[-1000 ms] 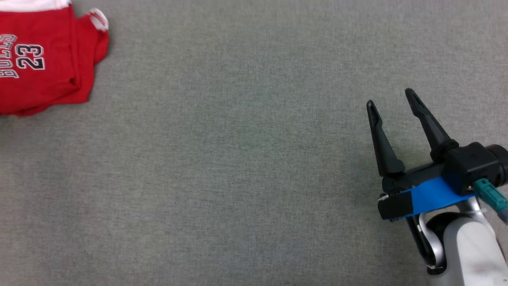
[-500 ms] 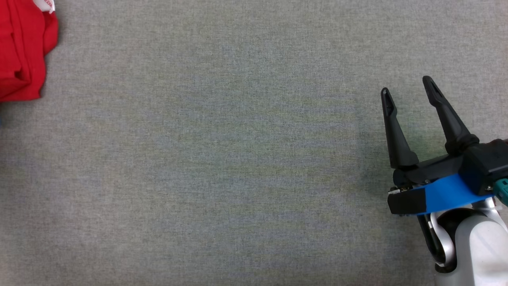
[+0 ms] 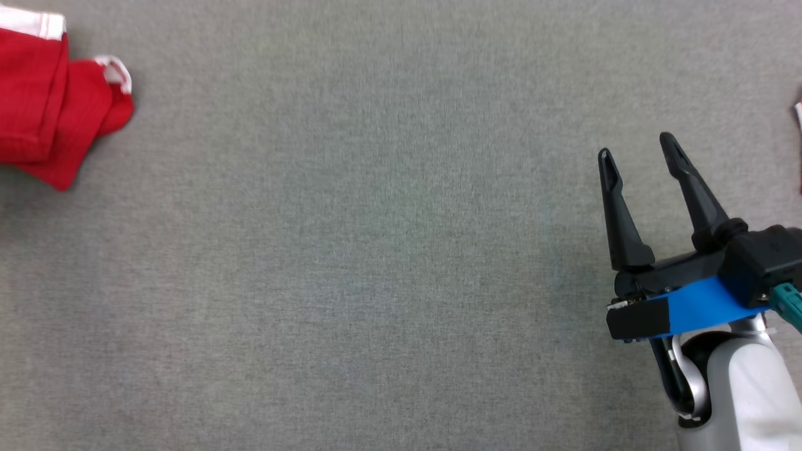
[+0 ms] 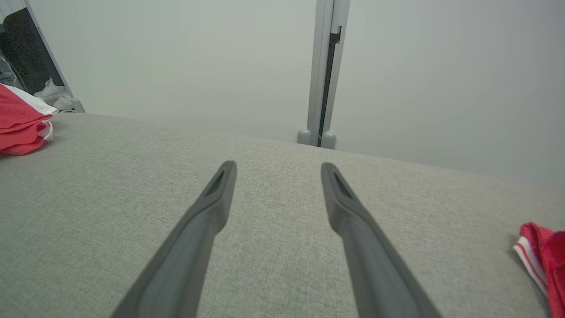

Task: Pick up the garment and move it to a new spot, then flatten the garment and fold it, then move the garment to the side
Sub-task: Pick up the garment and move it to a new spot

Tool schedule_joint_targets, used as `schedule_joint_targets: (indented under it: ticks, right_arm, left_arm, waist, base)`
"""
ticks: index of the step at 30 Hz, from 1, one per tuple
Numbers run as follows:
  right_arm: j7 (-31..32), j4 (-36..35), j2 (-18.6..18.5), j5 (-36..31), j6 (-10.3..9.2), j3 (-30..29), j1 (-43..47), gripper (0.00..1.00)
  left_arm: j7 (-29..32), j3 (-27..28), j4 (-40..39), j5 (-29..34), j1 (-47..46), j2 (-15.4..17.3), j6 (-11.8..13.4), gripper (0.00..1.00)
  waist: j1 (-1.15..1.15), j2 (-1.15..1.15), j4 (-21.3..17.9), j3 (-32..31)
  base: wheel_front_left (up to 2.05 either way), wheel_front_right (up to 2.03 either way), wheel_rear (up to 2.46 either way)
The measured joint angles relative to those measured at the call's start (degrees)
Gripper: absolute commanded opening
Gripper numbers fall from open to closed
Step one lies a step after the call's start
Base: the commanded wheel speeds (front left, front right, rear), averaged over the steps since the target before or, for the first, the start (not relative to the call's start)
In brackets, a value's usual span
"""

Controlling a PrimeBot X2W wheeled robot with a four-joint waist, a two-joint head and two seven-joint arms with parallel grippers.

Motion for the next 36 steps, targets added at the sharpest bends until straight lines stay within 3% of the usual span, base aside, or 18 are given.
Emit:
schedule_joint_targets:
  ticks: [11,16,21,27,36]
  right_arm:
    - [-4.3,7.9,0.0,4.2,0.0,-0.3,2.4,1.0]
    - [-5.5,10.6,0.0,5.3,0.0,-2.2,5.6,1.0]
    - [-6.3,12.1,0.0,6.1,0.0,-4.0,8.6,1.0]
    - [-6.6,13.1,0.0,6.5,0.0,-5.7,11.4,1.0]
    - [-6.7,15.0,0.0,7.2,0.0,-5.1,11.5,1.0]
  left_arm:
    - [-0.1,-4.7,-5.4,3.4,-0.5,1.9,-2.6,0.0]
    - [-0.5,-6.6,-9.8,3.2,-0.2,-0.8,-3.8,0.0]
    - [-1.4,-8.7,-14.5,2.4,0.6,-5.8,-4.1,0.0]
    - [-6.4,-11.9,-18.5,2.4,4.8,-15.2,-2.4,0.0]
    - [-17.0,-15.5,-9.4,-0.5,18.0,-29.3,-0.4,0.0]
  waist:
    - [-0.01,-0.01,-1.1,-12.0]
    - [-0.01,-0.02,-3.2,-17.9]
    - [-0.01,-0.02,-6.4,-21.9]
    - [-0.01,-0.02,-9.3,-23.7]
    - [0.01,-0.01,-11.3,-21.9]
  base:
    - [0.0,0.0,0.0]
    - [0.0,0.0,0.0]
    - [0.0,0.0,0.0]
    - [0.0,0.0,0.0]
    - [0.0,0.0,0.0]
